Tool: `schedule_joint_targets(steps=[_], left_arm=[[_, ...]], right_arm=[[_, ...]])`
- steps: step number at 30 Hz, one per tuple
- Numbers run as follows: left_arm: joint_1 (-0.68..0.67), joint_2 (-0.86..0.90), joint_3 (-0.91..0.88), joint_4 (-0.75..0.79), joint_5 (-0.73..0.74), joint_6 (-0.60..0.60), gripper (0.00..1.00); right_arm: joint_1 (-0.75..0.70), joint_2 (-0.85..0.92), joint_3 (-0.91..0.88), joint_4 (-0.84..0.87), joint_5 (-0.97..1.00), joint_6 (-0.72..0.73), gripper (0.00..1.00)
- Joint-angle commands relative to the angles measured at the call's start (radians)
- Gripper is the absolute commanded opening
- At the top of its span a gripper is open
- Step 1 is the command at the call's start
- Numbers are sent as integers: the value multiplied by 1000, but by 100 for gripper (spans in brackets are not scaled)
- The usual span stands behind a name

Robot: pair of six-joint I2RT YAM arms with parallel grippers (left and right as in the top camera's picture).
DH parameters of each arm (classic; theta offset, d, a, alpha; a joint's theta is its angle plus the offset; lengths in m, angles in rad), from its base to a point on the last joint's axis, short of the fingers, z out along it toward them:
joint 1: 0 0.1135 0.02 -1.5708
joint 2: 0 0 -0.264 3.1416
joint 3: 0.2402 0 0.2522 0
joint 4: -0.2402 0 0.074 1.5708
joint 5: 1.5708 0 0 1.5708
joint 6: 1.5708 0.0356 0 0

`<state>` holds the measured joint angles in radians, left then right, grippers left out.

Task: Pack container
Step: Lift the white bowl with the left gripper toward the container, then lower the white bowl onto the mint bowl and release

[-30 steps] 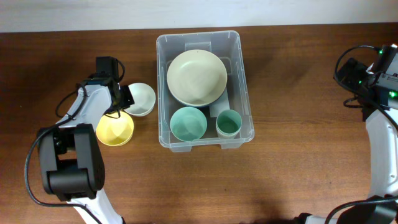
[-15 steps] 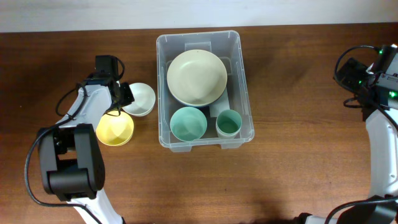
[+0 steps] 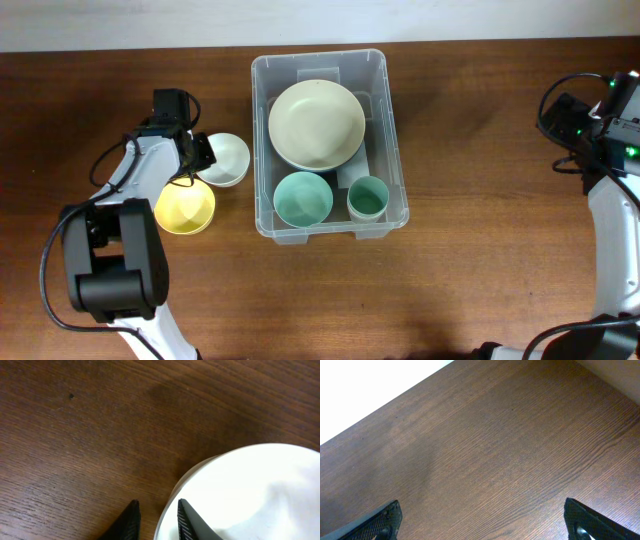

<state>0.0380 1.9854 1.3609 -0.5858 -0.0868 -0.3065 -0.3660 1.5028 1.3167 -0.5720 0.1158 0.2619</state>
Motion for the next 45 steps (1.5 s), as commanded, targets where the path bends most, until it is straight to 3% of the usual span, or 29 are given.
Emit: schedule_joint_targets(steps=[1, 5, 9, 12, 20, 29, 35, 45], left_arm=[[4, 34, 14, 1, -7, 5, 27], [6, 53, 14, 2, -8, 5, 25], [13, 48, 22, 2, -7, 5, 5], [20, 36, 34, -3, -8, 5, 0], [27, -96, 55, -2, -8, 5, 1], [-2, -380, 62, -56, 22, 4, 1], [-104, -513, 62, -151, 103, 4, 1], [-337, -497, 60, -304, 102, 5, 1]], right_arm=[[-2, -6, 10, 2, 9, 0, 99], [-2, -6, 10, 2, 9, 0, 99], [-2, -6, 10, 2, 9, 0, 99], [-2, -6, 10, 2, 9, 0, 99], [-2, -6, 10, 2, 9, 0, 99], [-2, -6, 11, 2, 9, 0, 99], [-2, -6, 10, 2, 9, 0, 99], [-2, -6, 10, 2, 9, 0, 99]])
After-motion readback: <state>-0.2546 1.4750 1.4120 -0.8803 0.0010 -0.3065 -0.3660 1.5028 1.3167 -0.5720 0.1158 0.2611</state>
